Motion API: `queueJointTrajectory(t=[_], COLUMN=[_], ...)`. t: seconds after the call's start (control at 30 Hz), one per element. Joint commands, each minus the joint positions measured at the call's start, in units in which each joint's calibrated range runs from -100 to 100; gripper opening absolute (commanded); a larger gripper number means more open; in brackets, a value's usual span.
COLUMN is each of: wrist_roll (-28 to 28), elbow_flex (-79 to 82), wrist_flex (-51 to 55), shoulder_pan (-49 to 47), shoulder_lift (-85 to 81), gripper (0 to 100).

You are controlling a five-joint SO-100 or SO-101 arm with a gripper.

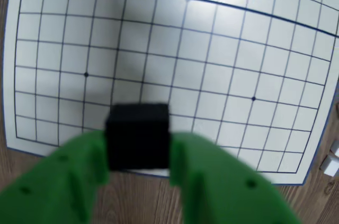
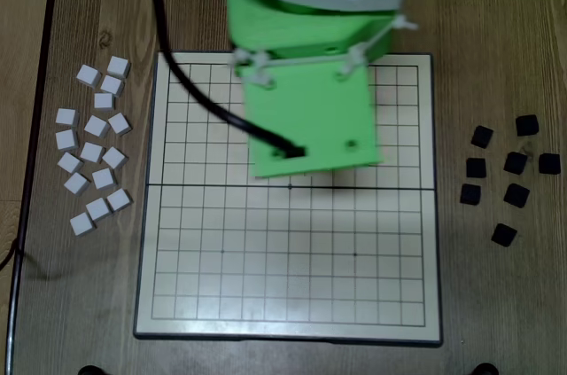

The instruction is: Grasp a Black stone and put it on the board on position (0,0).

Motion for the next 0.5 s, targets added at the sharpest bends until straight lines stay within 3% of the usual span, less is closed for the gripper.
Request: queueJointTrajectory(t=[0.0, 0.47], wrist_roll=[-0.29, -3.32], elbow_flex=[-5.68, -5.97], wrist_flex=[-1.29, -5.1], shoulder_pan=[1.24, 3.24], shoulder_lift=[0.51, 6.44], gripper=[6, 6])
